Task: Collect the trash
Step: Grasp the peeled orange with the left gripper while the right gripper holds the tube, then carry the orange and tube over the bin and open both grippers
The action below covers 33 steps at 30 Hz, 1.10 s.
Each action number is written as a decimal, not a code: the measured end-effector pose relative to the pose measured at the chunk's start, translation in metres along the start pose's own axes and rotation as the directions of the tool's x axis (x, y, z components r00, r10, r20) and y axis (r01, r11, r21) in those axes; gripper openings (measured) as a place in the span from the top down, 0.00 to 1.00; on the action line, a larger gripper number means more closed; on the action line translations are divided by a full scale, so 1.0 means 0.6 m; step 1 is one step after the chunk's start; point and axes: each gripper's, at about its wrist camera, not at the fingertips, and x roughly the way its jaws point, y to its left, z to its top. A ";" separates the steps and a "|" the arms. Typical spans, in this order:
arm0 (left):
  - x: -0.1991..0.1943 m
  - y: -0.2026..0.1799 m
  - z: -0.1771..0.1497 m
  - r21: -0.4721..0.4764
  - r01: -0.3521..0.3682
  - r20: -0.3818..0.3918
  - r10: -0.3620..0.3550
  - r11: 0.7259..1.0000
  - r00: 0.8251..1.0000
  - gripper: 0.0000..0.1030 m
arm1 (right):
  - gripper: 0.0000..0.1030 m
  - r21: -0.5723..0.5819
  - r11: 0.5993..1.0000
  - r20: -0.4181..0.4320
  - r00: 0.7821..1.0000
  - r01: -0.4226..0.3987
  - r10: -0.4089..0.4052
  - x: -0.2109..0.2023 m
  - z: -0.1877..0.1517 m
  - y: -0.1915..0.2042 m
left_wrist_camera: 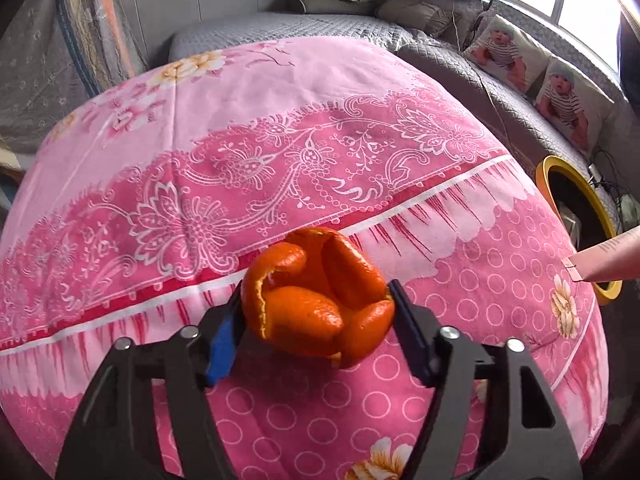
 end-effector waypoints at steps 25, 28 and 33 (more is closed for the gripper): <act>-0.248 -0.206 -0.002 0.081 -0.068 0.423 0.027 0.994 0.906 0.67 | 0.70 0.076 0.994 0.183 0.978 0.083 -0.096 -0.139 0.010 -0.068; -0.245 -0.261 0.018 0.127 -0.053 0.439 -0.008 0.991 0.898 0.67 | 0.70 0.095 0.986 0.248 0.956 0.135 -0.155 -0.183 0.015 -0.096; -0.223 -0.354 0.053 0.207 -0.013 0.438 -0.080 0.978 0.895 0.67 | 0.70 0.155 0.966 0.331 0.911 0.205 -0.246 -0.243 0.021 -0.154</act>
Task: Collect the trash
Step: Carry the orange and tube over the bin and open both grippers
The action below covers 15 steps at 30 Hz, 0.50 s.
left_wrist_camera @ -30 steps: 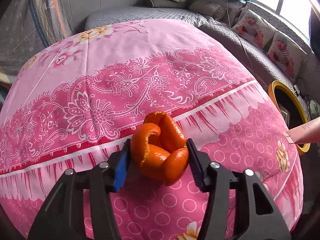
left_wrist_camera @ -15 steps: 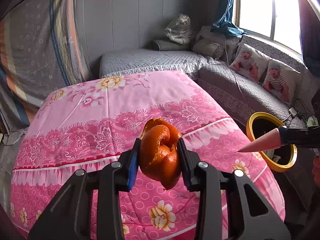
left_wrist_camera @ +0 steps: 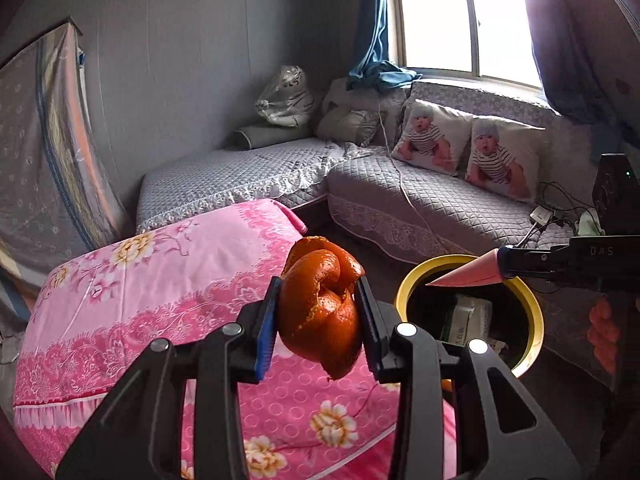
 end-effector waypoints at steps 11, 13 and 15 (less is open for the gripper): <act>0.127 -0.146 0.039 0.016 0.212 -0.060 -0.211 0.977 0.976 0.66 | 0.70 0.109 0.986 0.010 0.991 0.129 -0.131 0.018 0.031 -0.138; 0.149 -0.162 0.039 0.001 0.240 -0.087 -0.239 0.971 0.967 0.66 | 0.70 0.124 0.983 0.002 0.990 0.138 -0.139 0.024 0.031 -0.153; 0.169 -0.168 0.038 -0.030 0.274 -0.110 -0.276 0.961 0.955 0.66 | 0.70 0.130 0.979 -0.001 0.987 0.157 -0.158 0.028 0.031 -0.164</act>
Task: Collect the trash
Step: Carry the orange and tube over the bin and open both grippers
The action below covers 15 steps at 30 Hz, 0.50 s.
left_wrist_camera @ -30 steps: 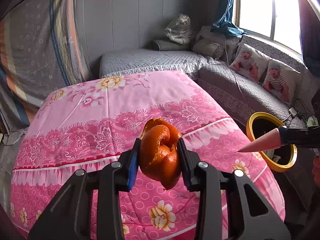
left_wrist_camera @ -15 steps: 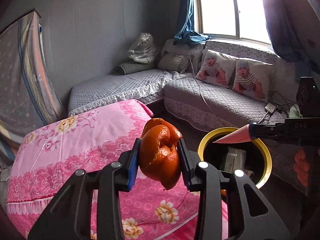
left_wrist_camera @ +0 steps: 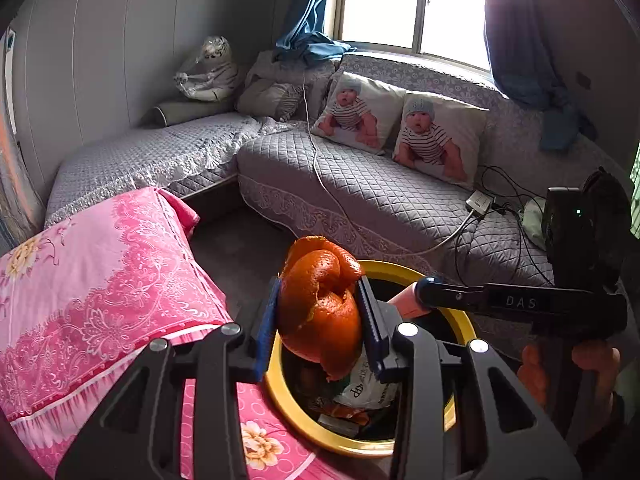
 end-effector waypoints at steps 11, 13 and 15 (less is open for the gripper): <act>-0.043 0.067 -0.001 -0.145 -0.020 0.071 0.030 0.989 0.997 0.16 | 0.52 0.025 0.994 0.056 0.992 0.109 -0.110 -0.047 0.009 -0.023; -0.063 0.072 0.000 -0.150 -0.030 0.104 0.046 0.988 0.993 0.08 | 0.49 0.024 0.991 0.085 0.987 0.135 -0.137 -0.065 0.005 -0.014; -0.092 0.080 -0.004 -0.164 -0.028 0.157 0.054 0.986 0.986 0.08 | 0.36 0.003 0.985 0.137 0.976 0.173 -0.172 -0.084 -0.004 0.004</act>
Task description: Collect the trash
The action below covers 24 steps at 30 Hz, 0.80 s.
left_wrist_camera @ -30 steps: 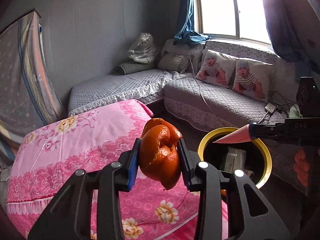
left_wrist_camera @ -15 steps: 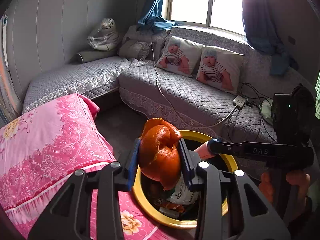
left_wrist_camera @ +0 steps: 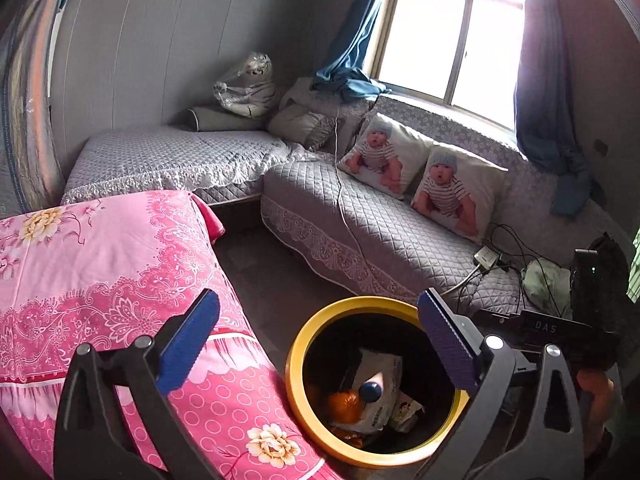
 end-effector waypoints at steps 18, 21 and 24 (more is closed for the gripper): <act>-0.356 0.151 -0.084 -0.154 -0.462 0.266 0.487 0.873 0.832 0.08 | 0.08 -0.422 0.873 0.217 0.962 0.246 -0.166 0.013 -0.191 0.251; -0.419 0.167 -0.114 -0.208 -0.547 0.295 0.586 0.811 0.755 0.08 | 0.08 -0.505 0.847 0.220 0.974 0.166 -0.059 -0.013 -0.241 0.322; -0.461 0.181 -0.139 -0.273 -0.615 0.263 0.673 0.740 0.692 0.08 | 0.08 -0.562 0.822 0.229 0.972 0.091 0.049 -0.054 -0.284 0.382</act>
